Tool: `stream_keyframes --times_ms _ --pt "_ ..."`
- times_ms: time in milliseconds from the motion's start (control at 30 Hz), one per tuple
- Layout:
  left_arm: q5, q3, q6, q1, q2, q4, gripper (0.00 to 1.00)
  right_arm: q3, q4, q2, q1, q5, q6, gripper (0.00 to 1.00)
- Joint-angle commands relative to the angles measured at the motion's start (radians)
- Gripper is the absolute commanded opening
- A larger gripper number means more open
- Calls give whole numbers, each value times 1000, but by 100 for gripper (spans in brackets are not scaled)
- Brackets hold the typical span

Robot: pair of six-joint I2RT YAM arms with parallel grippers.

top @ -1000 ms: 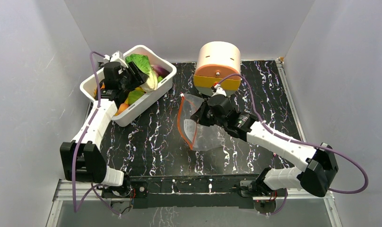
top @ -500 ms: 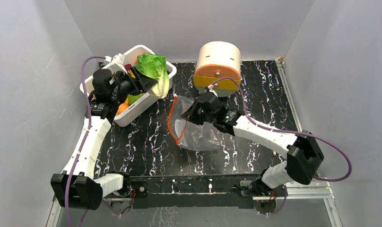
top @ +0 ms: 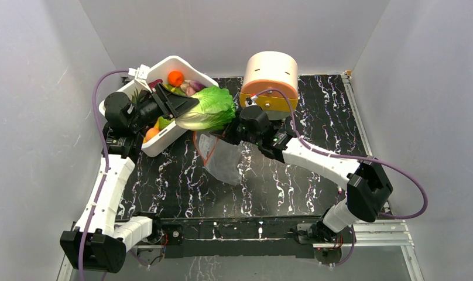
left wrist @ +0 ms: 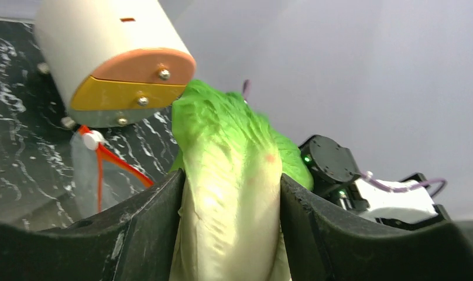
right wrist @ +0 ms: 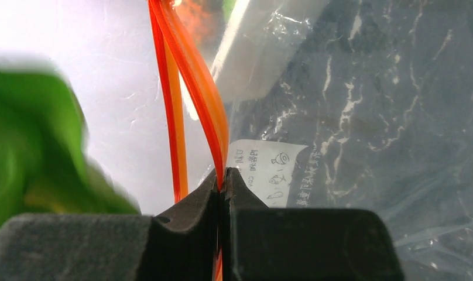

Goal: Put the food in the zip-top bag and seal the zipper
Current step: Place the fake vegetable at the center of the board.

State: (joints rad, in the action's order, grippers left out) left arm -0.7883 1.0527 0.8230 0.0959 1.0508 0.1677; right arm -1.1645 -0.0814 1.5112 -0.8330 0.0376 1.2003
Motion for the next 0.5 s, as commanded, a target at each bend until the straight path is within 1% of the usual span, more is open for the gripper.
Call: stream_keyframes --times_ms 0,133,267,367,467 --pt "-80 -22 155 4 -26 168 57 16 131 -33 3 10 62 0" --pt "-73 22 128 5 -27 116 57 -13 100 -45 3 30 58 0" --pt "-41 37 80 4 -39 89 57 32 130 -85 3 16 96 0" --pt "-25 24 43 4 -47 67 57 30 116 -98 4 11 115 0" --pt "-23 -25 67 5 -43 120 58 12 85 -105 3 -11 130 0"
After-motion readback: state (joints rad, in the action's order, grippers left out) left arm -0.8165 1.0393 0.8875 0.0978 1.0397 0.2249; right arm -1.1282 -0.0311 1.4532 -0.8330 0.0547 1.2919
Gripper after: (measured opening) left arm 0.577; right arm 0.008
